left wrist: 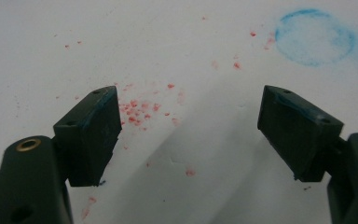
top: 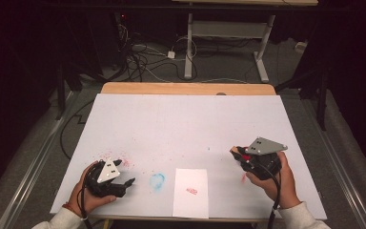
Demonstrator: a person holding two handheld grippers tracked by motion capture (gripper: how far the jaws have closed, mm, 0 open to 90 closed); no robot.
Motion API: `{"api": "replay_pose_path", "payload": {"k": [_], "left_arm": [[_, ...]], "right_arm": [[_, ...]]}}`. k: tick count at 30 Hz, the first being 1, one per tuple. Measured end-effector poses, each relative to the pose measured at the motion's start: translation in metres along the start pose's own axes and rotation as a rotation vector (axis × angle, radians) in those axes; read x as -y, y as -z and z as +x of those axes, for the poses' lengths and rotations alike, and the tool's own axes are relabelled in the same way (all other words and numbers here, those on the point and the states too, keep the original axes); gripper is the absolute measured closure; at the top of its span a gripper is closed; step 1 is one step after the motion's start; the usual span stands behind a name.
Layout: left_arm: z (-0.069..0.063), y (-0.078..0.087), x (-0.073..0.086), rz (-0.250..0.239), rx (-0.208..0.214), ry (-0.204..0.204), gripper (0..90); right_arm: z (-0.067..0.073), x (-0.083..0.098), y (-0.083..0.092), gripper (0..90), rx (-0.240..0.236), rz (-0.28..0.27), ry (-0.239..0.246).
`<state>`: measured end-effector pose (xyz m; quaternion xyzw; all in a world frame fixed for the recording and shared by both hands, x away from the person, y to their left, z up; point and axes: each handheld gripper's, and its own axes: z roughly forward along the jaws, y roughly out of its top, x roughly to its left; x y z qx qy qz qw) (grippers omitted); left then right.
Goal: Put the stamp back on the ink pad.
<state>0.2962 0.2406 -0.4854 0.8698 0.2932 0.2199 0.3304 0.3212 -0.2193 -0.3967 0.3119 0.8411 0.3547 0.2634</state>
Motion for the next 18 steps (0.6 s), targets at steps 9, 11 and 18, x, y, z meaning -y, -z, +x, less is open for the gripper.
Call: {"api": "replay_pose_path", "payload": {"k": [9, 11, 18], "left_arm": [[0.000, 0.000, 0.000, 0.001, 0.000, -0.002, 20.7], [0.000, 0.000, 0.000, 0.002, 0.000, -0.003, 20.7], [0.000, 0.000, 0.000, 0.003, -0.001, -0.006, 20.7]], "right_arm": [[-0.019, 0.013, -0.006, 75.6, 0.046, 0.054, -0.038], [-0.022, 0.017, -0.009, 75.6, 0.052, 0.073, -0.046], [-0.032, 0.030, -0.024, 75.5, 0.055, 0.137, -0.090]]}}
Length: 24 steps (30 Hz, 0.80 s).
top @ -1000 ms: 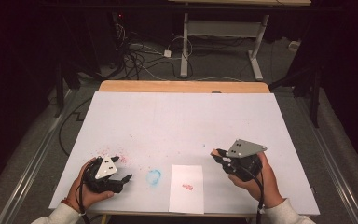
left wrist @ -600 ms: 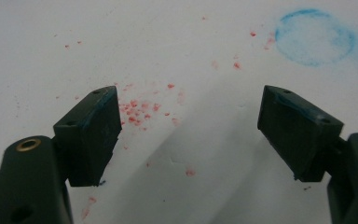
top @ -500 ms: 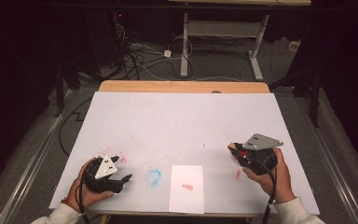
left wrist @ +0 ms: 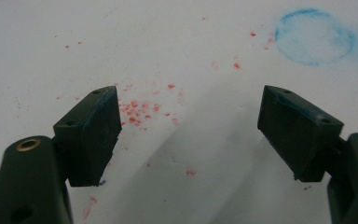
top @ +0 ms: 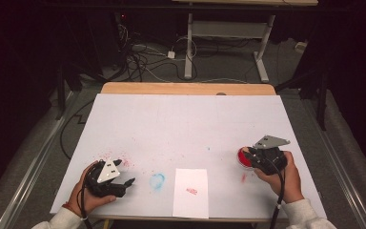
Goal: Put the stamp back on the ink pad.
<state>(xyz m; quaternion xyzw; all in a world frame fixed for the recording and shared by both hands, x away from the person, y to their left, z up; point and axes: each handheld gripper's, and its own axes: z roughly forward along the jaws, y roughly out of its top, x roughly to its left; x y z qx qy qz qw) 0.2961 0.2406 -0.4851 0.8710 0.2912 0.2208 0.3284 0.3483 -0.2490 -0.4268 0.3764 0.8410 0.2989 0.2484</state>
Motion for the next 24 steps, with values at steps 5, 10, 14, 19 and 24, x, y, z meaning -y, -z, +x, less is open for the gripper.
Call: {"api": "replay_pose_path", "payload": {"k": [5, 10, 14, 19, 24], "left_arm": [[0.000, 0.000, 0.000, 0.002, 0.001, -0.001, 20.7], [0.000, 0.000, 0.000, 0.004, 0.001, -0.001, 20.7], [0.000, 0.000, 0.000, 0.004, 0.001, -0.002, 20.7], [0.000, 0.000, 0.000, 0.005, 0.001, -0.003, 20.7], [-0.001, 0.000, 0.000, 0.006, 0.000, -0.006, 20.7]], "right_arm": [[-0.006, 0.006, -0.010, 75.5, 0.006, 0.042, -0.026], [-0.008, 0.011, -0.019, 75.6, -0.008, 0.079, -0.047], [-0.008, 0.014, -0.025, 75.4, -0.006, 0.096, -0.046], [-0.010, 0.015, -0.026, 75.7, -0.021, 0.100, -0.058], [-0.008, 0.014, -0.026, 75.8, -0.008, 0.105, -0.052]]}}
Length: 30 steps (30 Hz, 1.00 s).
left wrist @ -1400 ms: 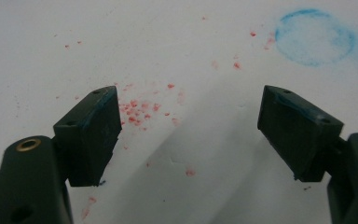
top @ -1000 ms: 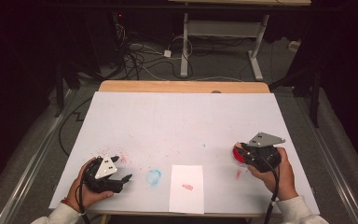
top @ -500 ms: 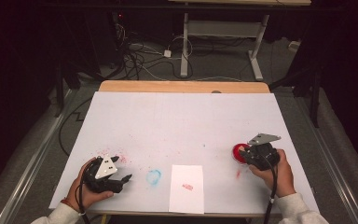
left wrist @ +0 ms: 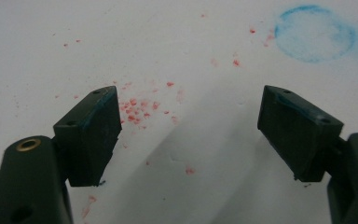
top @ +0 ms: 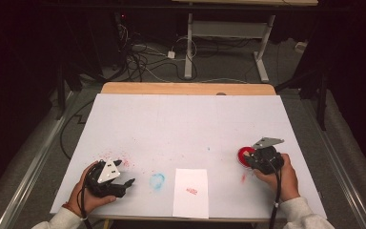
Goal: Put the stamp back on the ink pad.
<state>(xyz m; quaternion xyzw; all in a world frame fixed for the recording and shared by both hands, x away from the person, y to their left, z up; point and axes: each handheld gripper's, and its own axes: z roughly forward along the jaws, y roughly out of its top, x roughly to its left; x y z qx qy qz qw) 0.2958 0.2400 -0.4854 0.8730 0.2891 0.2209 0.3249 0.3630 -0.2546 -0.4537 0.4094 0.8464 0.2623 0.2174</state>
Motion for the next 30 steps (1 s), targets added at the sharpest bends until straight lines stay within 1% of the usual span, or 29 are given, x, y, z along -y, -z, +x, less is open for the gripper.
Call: {"api": "replay_pose_path", "payload": {"k": [15, 17, 25, 27, 30], "left_arm": [[0.0001, 0.0002, -0.0002, -0.001, -0.001, 0.000, 20.7], [-0.0001, -0.0001, -0.0004, 0.000, -0.001, -0.001, 20.7], [0.0000, -0.0001, -0.0004, -0.002, -0.001, -0.001, 20.8], [0.0000, -0.0001, -0.0004, -0.001, -0.001, -0.001, 20.7], [-0.0001, -0.0002, -0.0004, -0.001, 0.000, -0.001, 20.8]], "right_arm": [[-0.0018, 0.0009, -0.0001, 75.6, -0.011, -0.004, -0.013], [-0.0018, 0.0013, 0.0001, 75.5, -0.014, -0.007, -0.024], [-0.0013, 0.0010, 0.0014, 74.7, -0.011, -0.013, -0.016], [-0.0014, 0.0007, 0.0021, 74.0, -0.010, -0.024, -0.013], [-0.0014, 0.0003, 0.0039, 73.0, -0.010, -0.026, -0.020]]}}
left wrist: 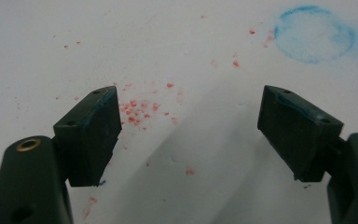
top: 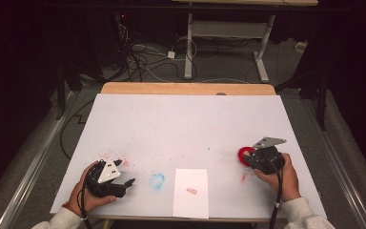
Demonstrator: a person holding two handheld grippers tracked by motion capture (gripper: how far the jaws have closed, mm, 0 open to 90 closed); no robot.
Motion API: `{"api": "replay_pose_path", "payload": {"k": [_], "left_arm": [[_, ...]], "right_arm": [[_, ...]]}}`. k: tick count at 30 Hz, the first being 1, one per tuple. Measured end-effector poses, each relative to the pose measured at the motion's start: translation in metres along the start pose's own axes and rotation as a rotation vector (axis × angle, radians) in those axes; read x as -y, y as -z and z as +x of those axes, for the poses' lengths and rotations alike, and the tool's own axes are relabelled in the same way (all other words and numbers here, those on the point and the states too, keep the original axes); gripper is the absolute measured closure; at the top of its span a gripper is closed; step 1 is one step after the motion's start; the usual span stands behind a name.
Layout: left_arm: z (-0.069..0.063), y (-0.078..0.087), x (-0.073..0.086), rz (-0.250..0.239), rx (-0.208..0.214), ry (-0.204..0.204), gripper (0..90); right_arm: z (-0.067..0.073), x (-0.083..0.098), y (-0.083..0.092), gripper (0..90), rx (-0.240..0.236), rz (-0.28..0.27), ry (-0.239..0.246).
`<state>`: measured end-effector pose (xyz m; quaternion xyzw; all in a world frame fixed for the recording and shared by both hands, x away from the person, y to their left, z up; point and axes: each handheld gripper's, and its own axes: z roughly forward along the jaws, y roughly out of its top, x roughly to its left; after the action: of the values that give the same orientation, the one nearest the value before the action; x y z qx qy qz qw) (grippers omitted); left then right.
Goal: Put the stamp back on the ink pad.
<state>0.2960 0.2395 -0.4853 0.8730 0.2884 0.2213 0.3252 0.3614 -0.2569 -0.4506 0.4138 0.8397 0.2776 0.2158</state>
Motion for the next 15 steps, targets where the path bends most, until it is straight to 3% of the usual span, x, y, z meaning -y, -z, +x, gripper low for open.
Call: {"api": "replay_pose_path", "payload": {"k": [6, 15], "left_arm": [[-0.0002, -0.0003, -0.0002, 0.001, 0.000, 0.000, 20.7], [-0.0002, -0.0006, -0.0002, 0.002, 0.000, 0.000, 20.8]], "right_arm": [[-0.0014, -0.0015, 0.0045, 67.8, -0.005, -0.034, -0.007], [-0.0024, -0.0016, 0.0057, 65.1, 0.003, -0.029, -0.017]]}}
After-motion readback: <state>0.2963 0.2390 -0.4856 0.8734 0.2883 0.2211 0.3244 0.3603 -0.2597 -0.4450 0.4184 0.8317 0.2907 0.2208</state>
